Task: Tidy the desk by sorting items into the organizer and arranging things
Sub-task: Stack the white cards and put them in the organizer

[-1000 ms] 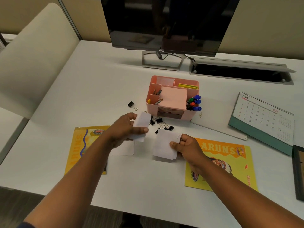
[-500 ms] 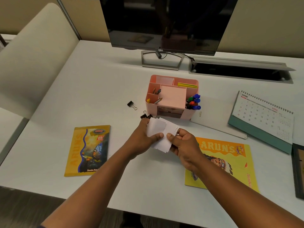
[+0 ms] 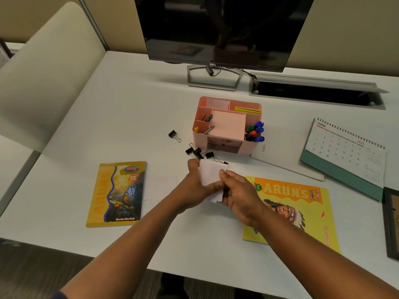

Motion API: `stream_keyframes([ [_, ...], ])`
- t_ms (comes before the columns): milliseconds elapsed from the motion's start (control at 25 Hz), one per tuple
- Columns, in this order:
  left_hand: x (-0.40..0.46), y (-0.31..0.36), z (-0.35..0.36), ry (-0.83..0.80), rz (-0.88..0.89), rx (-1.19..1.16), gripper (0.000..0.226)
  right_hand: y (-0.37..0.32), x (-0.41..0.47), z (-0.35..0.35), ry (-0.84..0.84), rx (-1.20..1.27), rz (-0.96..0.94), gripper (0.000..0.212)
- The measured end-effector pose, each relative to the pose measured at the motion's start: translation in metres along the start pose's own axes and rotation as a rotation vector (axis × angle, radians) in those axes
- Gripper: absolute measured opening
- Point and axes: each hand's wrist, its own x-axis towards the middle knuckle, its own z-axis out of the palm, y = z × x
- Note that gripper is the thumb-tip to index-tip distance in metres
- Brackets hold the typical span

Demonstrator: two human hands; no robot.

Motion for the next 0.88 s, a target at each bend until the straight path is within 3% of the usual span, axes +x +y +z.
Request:
stream_keyframes([
  [200,-0.006,0.003,0.005,-0.066,-0.043,-0.037,0.088,0.002,-0.002,0.002,0.071,-0.181,-0.050,0.023],
  [520,-0.003,-0.008,-0.016,-0.039,-0.043,0.020,0.055,0.015,0.000,-0.001,0.145,-0.331,-0.081,0.023],
  [720,0.001,-0.040,-0.069,0.054,-0.002,0.984,0.081,0.020,-0.003,-0.008,0.173,-0.317,-0.049,0.023],
  [880,0.005,-0.055,-0.081,0.067,-0.011,1.056,0.077,0.018,-0.004,-0.008,0.188,-0.285,-0.049,0.024],
])
